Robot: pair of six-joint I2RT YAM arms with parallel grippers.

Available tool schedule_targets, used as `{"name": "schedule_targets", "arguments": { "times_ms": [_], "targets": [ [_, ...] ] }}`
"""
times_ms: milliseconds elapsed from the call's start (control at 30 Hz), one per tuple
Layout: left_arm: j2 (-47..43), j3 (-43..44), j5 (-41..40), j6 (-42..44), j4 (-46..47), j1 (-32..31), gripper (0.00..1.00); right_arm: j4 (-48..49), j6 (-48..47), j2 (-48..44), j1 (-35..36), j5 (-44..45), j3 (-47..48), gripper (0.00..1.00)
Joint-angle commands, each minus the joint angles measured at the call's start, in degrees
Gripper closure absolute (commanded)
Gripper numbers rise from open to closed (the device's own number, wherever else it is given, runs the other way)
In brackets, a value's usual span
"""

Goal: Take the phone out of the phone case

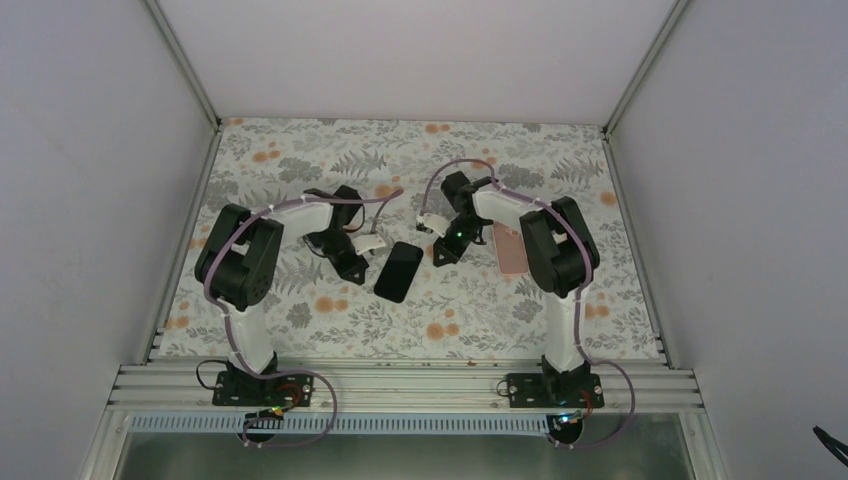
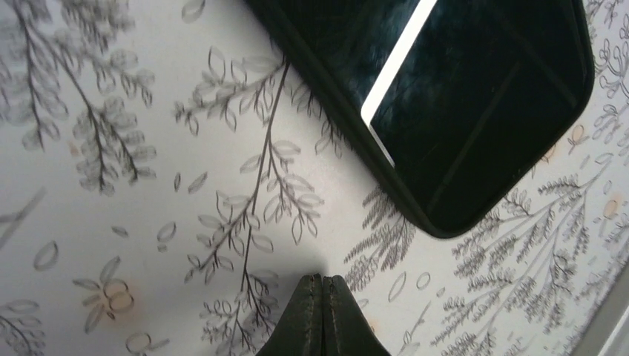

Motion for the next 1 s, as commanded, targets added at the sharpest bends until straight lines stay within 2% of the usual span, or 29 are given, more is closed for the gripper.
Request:
{"name": "schedule_targets", "arguments": {
  "times_ms": [0,133,500,800,967],
  "targets": [
    [-0.1,-1.4,-5.8,-0.1,9.0,-2.7,0.98,-1.6,1.6,3.6,-0.2,-4.2,3.5,0.96],
    [-0.8,-2.1,-6.5,0.6,11.5,-5.1,0.98,-2.0,3.4,5.6,-0.2,-5.1,7.0,0.96],
    [1.9,-2.1,-3.2,1.8,9.9,-8.6,0.98,-5.7,3.7,9.7,0.0,-6.8,14.0,0.96],
    [4.0,0.0,-1.9,1.2,9.4,-12.5,0.98,-5.3,3.7,8.7,0.5,-7.3,12.6,0.96],
    [5.5,1.7,-1.6,1.5,9.0,-15.0,0.98,-5.5,4.0,11.0,1.6,-8.2,15.4,0.96]
  ]
}}
